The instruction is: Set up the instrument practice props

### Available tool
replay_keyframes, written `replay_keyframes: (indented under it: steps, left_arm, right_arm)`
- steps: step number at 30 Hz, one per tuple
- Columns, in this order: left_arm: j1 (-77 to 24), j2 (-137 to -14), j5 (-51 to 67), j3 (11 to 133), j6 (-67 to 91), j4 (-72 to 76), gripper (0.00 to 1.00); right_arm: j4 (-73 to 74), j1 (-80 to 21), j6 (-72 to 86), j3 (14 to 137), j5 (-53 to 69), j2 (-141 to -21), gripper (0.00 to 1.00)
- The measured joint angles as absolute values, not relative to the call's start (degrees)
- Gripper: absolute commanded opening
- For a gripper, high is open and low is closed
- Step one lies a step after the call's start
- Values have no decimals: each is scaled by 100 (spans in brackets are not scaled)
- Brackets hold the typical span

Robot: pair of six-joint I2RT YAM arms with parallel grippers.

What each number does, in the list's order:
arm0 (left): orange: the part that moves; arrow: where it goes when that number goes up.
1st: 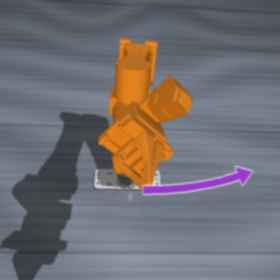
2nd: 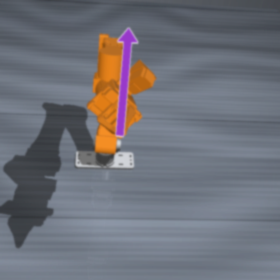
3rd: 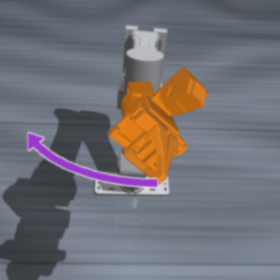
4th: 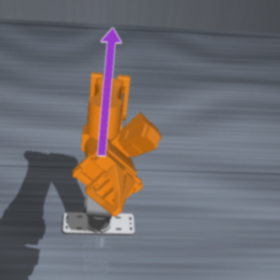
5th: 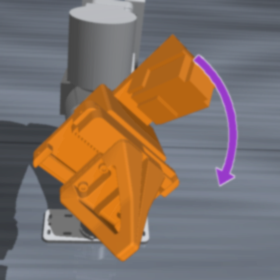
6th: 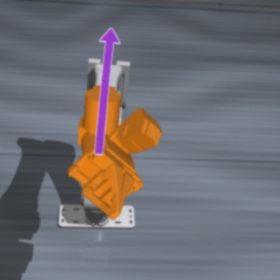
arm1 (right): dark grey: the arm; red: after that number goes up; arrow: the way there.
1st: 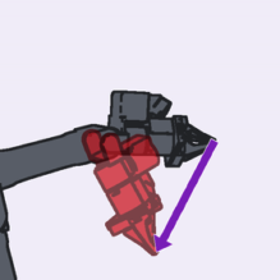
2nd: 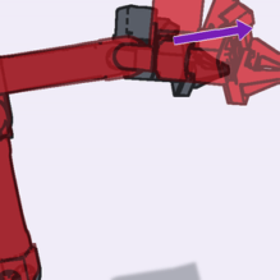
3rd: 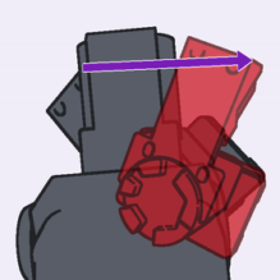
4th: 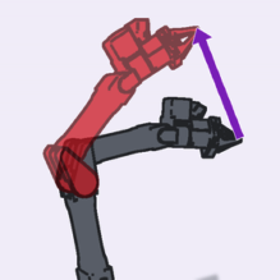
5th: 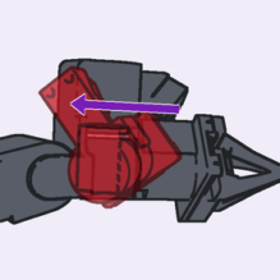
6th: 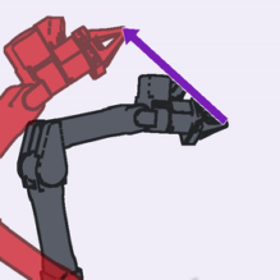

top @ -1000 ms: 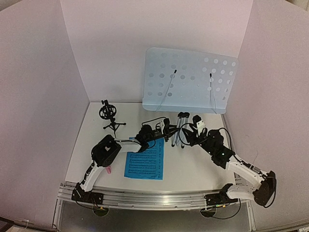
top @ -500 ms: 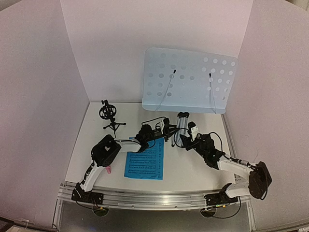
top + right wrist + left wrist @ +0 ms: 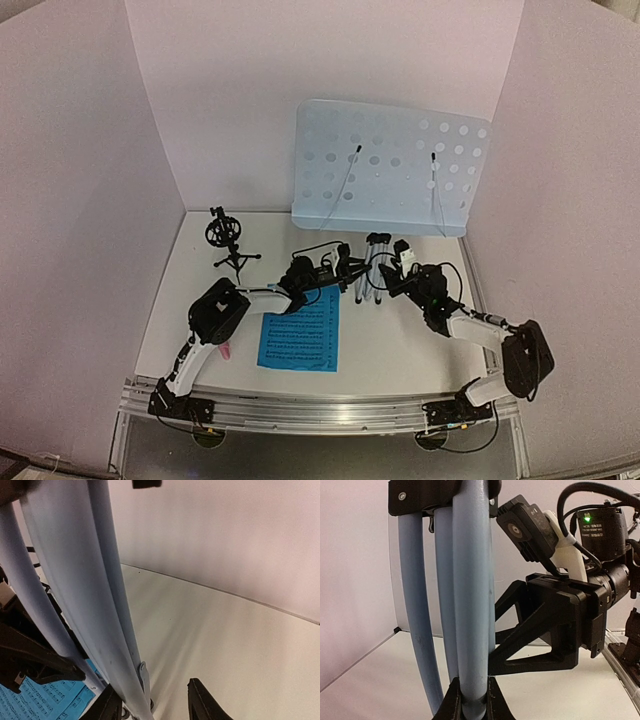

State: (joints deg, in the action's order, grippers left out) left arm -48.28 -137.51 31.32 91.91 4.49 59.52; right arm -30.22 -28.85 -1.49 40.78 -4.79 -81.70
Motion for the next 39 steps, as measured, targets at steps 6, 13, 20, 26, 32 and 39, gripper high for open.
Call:
replay_keyframes:
  steps: [6,13,20,26,32,39]
  left_arm:
    - [-4805,-13751,3144,9288,474,5779,0]
    - [-4740,-13753,3153,9387,636,5582,0]
    - [-4705,-13753,3249,9415,599,5502,0]
    - [-4723,-13694,3502,9541,410,5106,0]
    - [-4776,-13497,3715,9460,294,4697,0]
    - [-4890,-13267,3908,9295,294,4336,0]
  right_arm:
    - [-3078,-2722,-276,4327,-16,-8477,31]
    - [-2926,-2628,-470,4630,473,-8698,0]
    - [-2793,-2604,-643,4623,541,-8627,0]
    - [-2197,-2604,-826,4508,345,-8198,0]
    - [-1399,-2580,-1027,4459,288,-7693,0]
    - [-668,-2570,-1094,4310,253,-7112,0]
